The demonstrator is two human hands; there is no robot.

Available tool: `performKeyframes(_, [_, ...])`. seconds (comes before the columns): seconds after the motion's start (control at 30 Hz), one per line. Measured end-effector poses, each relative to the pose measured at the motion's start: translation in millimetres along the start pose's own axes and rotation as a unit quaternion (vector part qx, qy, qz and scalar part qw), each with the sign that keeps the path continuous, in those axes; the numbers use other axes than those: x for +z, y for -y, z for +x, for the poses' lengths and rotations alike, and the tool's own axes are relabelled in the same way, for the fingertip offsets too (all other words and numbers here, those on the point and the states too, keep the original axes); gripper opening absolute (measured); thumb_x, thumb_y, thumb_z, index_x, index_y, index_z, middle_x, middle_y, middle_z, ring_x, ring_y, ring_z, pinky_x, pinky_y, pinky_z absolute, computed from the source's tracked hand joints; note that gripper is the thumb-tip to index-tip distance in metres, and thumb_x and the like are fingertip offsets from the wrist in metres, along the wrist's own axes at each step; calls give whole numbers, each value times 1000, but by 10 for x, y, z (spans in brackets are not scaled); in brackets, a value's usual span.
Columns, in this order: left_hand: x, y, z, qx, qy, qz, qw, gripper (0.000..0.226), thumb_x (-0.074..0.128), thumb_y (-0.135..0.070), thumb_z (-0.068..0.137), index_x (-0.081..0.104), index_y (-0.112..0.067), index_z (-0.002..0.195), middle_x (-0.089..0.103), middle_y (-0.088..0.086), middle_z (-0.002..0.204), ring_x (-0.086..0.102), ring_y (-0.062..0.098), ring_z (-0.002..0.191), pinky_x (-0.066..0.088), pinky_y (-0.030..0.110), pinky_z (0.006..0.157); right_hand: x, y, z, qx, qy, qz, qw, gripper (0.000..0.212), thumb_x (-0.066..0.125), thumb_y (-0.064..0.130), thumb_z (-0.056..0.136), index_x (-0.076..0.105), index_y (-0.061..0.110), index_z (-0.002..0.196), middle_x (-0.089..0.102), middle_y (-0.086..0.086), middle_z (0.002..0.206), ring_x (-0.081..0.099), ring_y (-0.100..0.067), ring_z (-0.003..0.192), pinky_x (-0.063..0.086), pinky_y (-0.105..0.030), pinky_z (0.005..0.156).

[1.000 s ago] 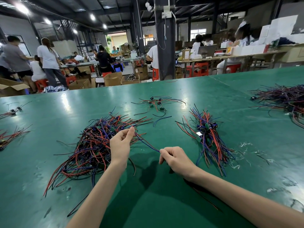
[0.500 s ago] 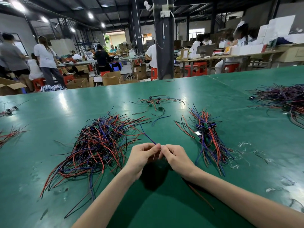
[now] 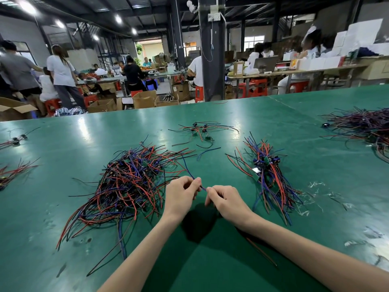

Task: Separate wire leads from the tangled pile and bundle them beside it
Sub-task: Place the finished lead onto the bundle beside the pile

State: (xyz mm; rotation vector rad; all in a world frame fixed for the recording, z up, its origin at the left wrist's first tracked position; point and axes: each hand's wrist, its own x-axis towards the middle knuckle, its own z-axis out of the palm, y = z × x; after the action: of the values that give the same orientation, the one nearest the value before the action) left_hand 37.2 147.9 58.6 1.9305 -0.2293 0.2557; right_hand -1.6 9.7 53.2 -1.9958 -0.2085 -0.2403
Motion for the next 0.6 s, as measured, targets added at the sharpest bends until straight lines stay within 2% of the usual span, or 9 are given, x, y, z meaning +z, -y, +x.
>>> performKeyframes(0.13, [-69, 17, 38, 45, -29, 61, 997, 28, 64, -24, 89, 67, -12, 64, 61, -5, 55, 54, 9, 52, 48, 30, 65, 0, 24, -3, 15, 7, 10, 1000, 47, 47, 19, 98, 60, 24, 53, 41, -5, 51, 36, -12, 45, 36, -29, 48])
performKeyframes(0.27, [-68, 37, 61, 95, -61, 113, 987, 31, 62, -26, 91, 65, -11, 64, 62, 0, 56, 54, 19, 55, 43, 32, 62, -4, 36, -1, 31, 9, 16, 999, 47, 47, 19, 97, 60, 22, 52, 39, -6, 53, 36, -15, 48, 37, -31, 49])
performKeyframes(0.33, [-111, 67, 103, 96, -88, 123, 984, 31, 61, -26, 92, 66, -10, 66, 63, 0, 58, 57, 20, 56, 43, 30, 61, -8, 37, -8, 34, 12, 19, 999, 47, 47, 20, 97, 60, 21, 53, 38, -5, 52, 35, -15, 47, 36, -30, 48])
performKeyframes(0.47, [-279, 130, 193, 79, -142, 135, 977, 28, 60, -25, 92, 68, -10, 70, 62, -4, 60, 55, 10, 55, 35, 18, 57, -4, 46, -26, 27, 23, 18, 999, 44, 48, 20, 98, 60, 19, 55, 38, -8, 54, 35, -18, 49, 35, -26, 46])
performKeyframes(0.6, [-364, 180, 251, 55, -160, 132, 977, 27, 59, -24, 93, 68, -10, 72, 63, -4, 63, 57, 12, 59, 37, 21, 60, -5, 47, -39, 21, 27, 12, 999, 44, 48, 21, 98, 61, 17, 56, 38, -7, 54, 34, -17, 49, 33, -25, 47])
